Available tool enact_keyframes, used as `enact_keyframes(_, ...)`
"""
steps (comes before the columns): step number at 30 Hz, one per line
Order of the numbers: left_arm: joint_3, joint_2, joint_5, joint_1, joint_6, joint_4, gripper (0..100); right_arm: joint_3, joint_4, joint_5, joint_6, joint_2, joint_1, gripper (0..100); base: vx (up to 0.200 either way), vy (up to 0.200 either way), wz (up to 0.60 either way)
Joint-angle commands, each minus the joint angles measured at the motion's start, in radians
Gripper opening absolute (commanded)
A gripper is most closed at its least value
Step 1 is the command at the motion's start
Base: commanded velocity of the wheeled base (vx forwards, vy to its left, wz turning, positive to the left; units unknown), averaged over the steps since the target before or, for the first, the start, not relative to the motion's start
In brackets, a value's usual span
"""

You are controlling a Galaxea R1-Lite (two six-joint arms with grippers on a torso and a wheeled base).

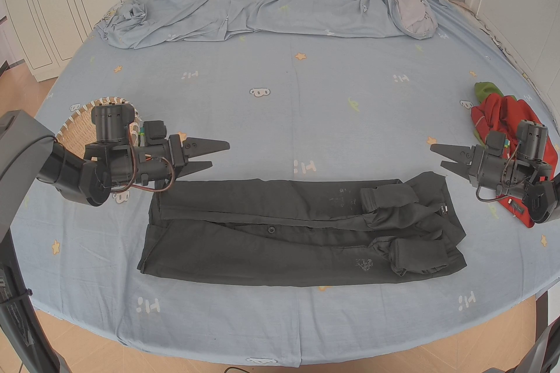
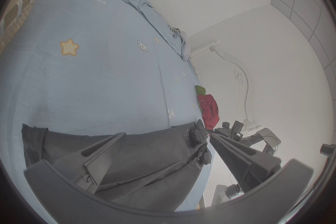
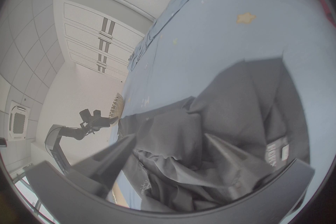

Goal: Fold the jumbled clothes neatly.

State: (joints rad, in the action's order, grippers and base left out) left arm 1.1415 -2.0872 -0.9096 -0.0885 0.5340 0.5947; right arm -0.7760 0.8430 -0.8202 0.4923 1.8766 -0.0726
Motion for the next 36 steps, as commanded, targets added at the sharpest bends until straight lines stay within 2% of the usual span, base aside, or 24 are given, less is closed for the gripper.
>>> enact_keyframes(1,0.066,-0.042,0.000,-0.088,0.015,-0.001,100,-0.057,0.005,-0.013,0.055,0.027,0.092,100,0.000,0.000,0.00)
enact_keyframes(4,0.110,-0.086,0.000,-0.162,0.040,-0.001,100,-0.097,0.010,-0.011,0.069,0.085,0.162,100,0.000,0.000,0.00)
enact_keyframes(12,0.187,-0.205,0.000,-0.280,0.067,-0.004,100,-0.155,0.011,-0.008,0.069,0.225,0.257,100,0.000,0.000,0.00)
enact_keyframes(17,0.192,-0.244,0.005,-0.287,0.066,-0.004,100,-0.207,0.011,0.004,0.069,0.286,0.270,100,0.000,0.000,0.00)
enact_keyframes(22,0.184,-0.270,0.006,-0.244,0.040,0.005,100,-0.255,0.008,0.004,0.071,0.354,0.263,100,0.000,0.000,0.00)
enact_keyframes(23,0.173,-0.269,0.006,-0.203,0.030,0.010,100,-0.243,0.008,0.004,0.069,0.358,0.260,100,0.000,0.000,0.00)
enact_keyframes(28,0.144,-0.267,0.006,-0.119,0.026,0.011,100,-0.209,0.010,0.006,0.058,0.366,0.231,100,0.000,0.000,0.00)
enact_keyframes(36,0.067,-0.266,0.003,-0.019,-0.042,0.011,100,-0.171,0.010,0.006,0.028,0.383,0.169,100,0.000,0.000,0.00)
